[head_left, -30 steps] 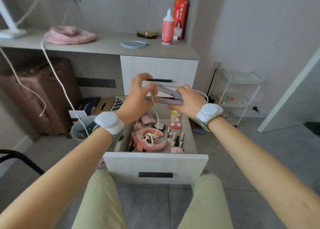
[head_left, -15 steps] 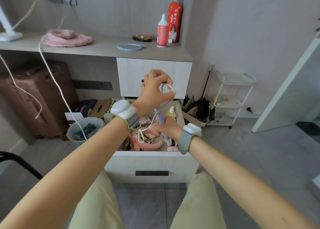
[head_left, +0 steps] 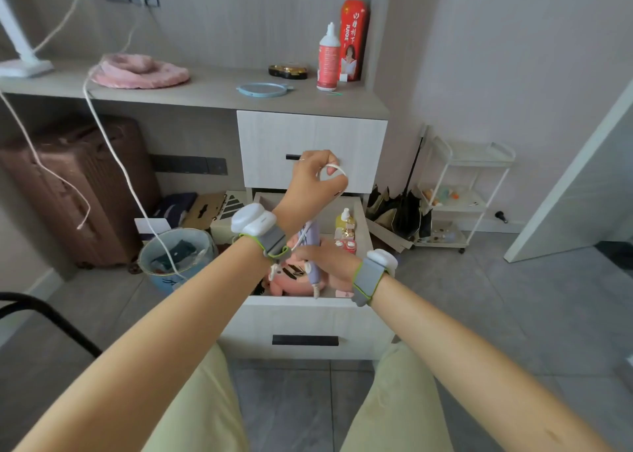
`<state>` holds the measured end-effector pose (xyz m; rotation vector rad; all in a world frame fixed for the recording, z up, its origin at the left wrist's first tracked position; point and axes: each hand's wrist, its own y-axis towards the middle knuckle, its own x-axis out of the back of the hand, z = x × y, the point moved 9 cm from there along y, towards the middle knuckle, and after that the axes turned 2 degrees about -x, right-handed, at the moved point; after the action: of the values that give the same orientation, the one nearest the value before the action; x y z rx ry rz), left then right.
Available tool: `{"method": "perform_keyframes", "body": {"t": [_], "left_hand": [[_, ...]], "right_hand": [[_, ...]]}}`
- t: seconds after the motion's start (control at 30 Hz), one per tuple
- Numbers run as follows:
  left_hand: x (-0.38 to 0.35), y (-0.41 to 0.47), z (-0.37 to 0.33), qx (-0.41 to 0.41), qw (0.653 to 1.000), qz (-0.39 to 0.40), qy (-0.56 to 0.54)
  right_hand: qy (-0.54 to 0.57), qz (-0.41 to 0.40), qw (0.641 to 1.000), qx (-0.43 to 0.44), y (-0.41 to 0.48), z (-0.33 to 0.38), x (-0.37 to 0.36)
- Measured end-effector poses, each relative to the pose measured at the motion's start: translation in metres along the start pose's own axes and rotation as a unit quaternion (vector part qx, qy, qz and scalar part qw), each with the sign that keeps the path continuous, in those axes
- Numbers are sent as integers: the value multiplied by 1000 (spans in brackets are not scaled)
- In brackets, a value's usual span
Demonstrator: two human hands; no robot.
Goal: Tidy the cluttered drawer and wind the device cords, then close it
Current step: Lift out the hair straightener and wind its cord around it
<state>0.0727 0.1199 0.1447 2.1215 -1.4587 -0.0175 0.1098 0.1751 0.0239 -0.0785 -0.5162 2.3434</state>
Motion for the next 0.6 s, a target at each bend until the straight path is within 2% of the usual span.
{"method": "perform_keyframes", "body": {"t": [0.07,0.13,0.2,0.27,0.37,0.5,0.6], "left_hand": [[-4,2,1,2,1000,11,-7],[-2,0,8,23,997,11,-72],[6,-5,20,56,990,-8,-133],[13,-14,37,89,987,-15,-130],[3,-31,66,108,989,70,-71],[-28,-60,97,137,959,248,-3],[-35,-72,101,135,954,268,8]], "right_hand": [[47,27,998,-10,0,-3,-4],[104,35,994,-4,4,-3,-3],[160,-8,987,-7,12,-8,13],[191,-45,980,24,14,-2,33],[250,-29,963,96,5,23,49],[241,-6,956,167,-9,56,59],[212,-72,953,203,-14,64,75]]}}
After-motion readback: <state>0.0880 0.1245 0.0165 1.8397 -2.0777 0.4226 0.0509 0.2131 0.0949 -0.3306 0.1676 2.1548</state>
